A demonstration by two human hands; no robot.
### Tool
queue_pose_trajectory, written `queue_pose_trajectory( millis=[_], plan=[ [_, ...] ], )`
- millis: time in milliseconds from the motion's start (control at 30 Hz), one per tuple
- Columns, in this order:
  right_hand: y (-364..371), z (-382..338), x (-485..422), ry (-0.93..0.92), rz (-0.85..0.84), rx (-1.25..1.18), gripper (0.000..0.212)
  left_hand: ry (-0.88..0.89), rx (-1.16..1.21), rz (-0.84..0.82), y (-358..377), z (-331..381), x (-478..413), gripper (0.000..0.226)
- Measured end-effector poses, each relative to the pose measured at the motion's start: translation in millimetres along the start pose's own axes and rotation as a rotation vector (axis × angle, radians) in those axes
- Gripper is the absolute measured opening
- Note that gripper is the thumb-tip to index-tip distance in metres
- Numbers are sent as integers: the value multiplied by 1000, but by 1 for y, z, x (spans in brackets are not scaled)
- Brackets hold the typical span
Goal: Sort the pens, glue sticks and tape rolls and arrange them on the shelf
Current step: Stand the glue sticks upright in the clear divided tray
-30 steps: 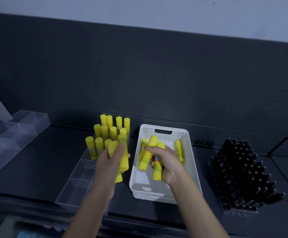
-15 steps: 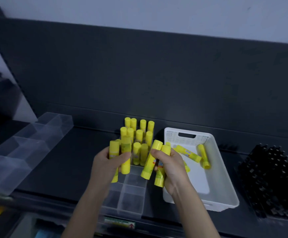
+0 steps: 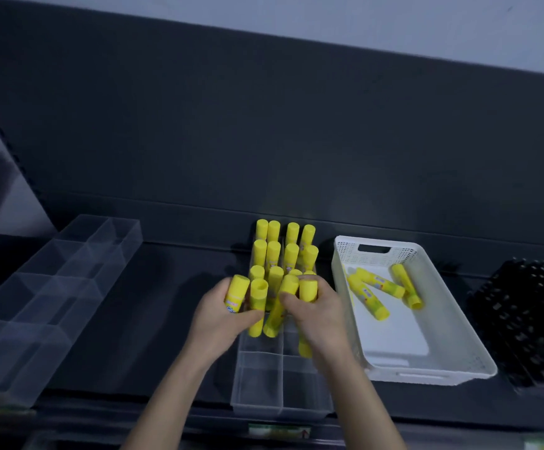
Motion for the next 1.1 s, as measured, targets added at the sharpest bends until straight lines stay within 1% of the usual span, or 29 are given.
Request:
queue_pose_trajectory(
  millis=[100,200,300,400,500,567,700,967,1100],
  plan=[
    [5,3,-1,-26,-45,78,24,1,-48,-52,-3,-10,-3,28],
    [7,4,0,-76,-87,243,28,9,-91,-88,-8,-19,-3,31],
    [9,5,0,-125,-93,422,30,2,-139,-68,-11,-28,-3,30],
    [11,6,2,-158,-115,523,30,0,-164,-48,-13,-31,-3,26],
    [10,7,3,-147,-126,519,35,27,-188,-66,-13,-28,-2,30],
    [8,7,2,-137,-122,528,35,39,-172,-66,-14,-24,-2,28],
    [6,7,2,-132,-130,524,33,50,-97,-63,-17,-17,-2,20],
    [9,6,3,-140,-110,511,29,44,-143,-100,-10,-8,0,16],
    [8,5,3,-128,-111,514,29,53,15,-16,-14,-1,5,14]
  ],
)
Point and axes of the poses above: each hand's wrist, its own x-axis away from the middle knuckle, its own y-axis out of the palm, z = x × y, the point moved 1 cm from there along -x, towards the middle knuckle, and after that the axes turned 15 degrees about x, right-handed, at the moved point
